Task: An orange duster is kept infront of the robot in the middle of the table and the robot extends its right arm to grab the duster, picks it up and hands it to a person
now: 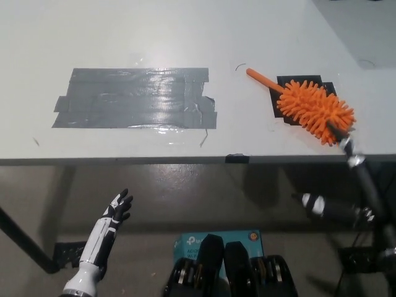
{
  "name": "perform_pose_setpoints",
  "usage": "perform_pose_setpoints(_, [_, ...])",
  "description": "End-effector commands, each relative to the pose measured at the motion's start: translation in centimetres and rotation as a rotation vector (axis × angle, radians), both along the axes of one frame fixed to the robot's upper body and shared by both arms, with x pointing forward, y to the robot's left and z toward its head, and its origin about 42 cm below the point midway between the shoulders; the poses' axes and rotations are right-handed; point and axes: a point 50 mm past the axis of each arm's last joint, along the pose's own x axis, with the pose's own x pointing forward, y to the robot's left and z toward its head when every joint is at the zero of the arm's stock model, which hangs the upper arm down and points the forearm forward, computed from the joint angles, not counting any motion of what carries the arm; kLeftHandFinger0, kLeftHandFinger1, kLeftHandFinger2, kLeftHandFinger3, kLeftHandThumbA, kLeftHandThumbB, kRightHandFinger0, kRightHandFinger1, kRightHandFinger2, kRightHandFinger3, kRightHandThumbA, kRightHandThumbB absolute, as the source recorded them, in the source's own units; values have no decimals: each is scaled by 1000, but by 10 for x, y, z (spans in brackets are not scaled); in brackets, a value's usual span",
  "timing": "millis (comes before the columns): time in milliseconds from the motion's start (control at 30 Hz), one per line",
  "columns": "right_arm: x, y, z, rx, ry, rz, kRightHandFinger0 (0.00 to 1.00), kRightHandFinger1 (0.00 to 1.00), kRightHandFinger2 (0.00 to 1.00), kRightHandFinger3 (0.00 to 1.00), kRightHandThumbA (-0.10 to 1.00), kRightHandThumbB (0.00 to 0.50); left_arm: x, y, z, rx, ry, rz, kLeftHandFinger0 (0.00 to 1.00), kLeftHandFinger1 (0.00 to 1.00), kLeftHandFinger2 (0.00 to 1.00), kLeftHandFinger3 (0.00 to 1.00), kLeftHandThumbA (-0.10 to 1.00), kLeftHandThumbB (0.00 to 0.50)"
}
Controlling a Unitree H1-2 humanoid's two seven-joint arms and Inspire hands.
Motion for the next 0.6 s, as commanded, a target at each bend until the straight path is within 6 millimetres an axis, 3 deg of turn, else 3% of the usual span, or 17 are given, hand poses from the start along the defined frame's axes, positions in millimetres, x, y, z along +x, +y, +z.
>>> perform_pose_setpoints(0, [33, -12, 61, -138, -81, -104, 1000, 1000, 1000, 1000, 1000, 292, 3, 1, 8, 4, -64, -16, 1000, 1000, 1000, 1000, 1000, 208])
perform_pose_setpoints(67, [57, -15, 75, -164, -27, -126, 1000, 1000, 1000, 1000, 1000, 320, 4, 0, 9, 4, -66, -19, 1000, 1000, 1000, 1000, 1000, 206])
perform_pose_setpoints(133, [70, -17, 82, -183, -5, -137, 1000, 1000, 1000, 1000, 1000, 319, 5, 0, 9, 7, -70, -21, 1000, 1000, 1000, 1000, 1000, 205])
perform_pose_setpoints(267, [117, -16, 98, -269, 61, -198, 1000, 1000, 1000, 1000, 1000, 315, 11, 0, 15, -1, -73, -23, 1000, 1000, 1000, 1000, 1000, 205])
perform_pose_setpoints(567, [182, -15, 76, -343, 256, -261, 1000, 1000, 1000, 1000, 1000, 321, 13, -1, 17, 12, -79, -35, 1000, 1000, 1000, 1000, 1000, 193])
